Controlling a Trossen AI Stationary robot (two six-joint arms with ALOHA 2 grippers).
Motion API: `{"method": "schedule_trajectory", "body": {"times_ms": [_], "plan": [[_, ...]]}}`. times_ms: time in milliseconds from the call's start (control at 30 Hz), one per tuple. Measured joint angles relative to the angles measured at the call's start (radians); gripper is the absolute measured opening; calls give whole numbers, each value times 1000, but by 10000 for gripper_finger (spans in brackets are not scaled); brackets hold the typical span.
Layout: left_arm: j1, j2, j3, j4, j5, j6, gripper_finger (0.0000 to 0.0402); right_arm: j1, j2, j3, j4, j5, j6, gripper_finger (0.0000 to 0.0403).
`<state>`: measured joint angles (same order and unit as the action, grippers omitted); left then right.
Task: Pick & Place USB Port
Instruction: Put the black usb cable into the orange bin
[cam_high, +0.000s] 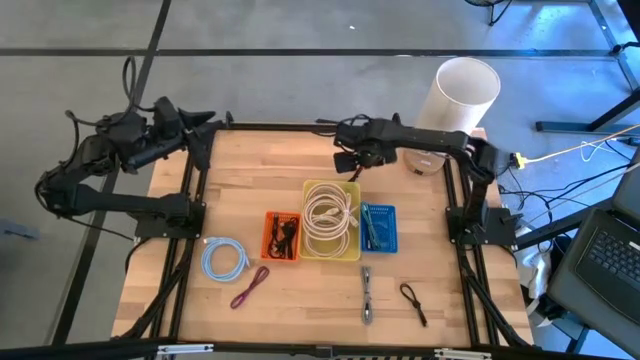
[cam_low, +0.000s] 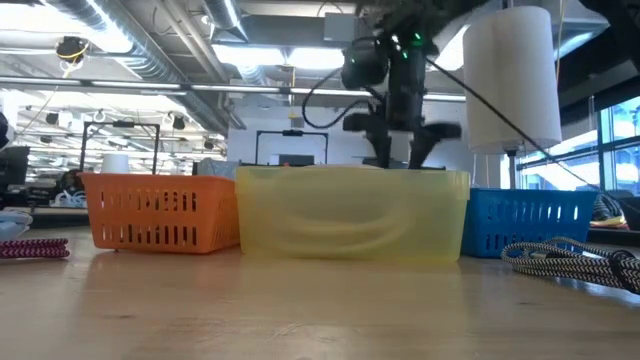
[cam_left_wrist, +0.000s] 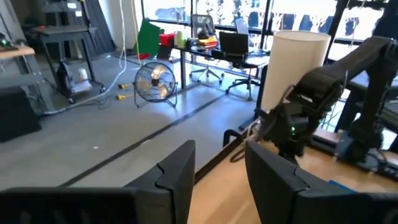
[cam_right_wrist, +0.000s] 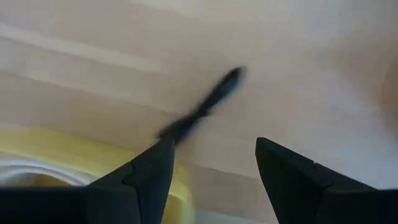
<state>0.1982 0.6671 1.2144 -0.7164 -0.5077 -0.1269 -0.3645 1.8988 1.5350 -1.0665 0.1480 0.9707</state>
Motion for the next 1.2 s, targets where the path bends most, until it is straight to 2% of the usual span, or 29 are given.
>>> {"method": "schedule_trajectory", "body": {"times_ms": [67,167,467,700,900,1033,1200], "plan": [[0,-2,0,0,-1,27,131,-6,-22,-88,145,-54,55,230],[0,-3,0,-1,0,64,130,-8,-46,-181,298,-69,142,230],[0,-3,0,-20,0,107,129,-7,-48,-325,433,-62,278,230],[0,-3,0,-44,2,115,128,-13,-38,-399,560,-44,312,229],[0,-3,0,-66,3,115,127,-17,1,-411,572,-39,309,228],[0,-3,0,-72,3,115,127,-17,18,-409,581,-22,308,199],[0,-3,0,-82,3,115,127,-17,25,-409,595,17,278,103]]}}
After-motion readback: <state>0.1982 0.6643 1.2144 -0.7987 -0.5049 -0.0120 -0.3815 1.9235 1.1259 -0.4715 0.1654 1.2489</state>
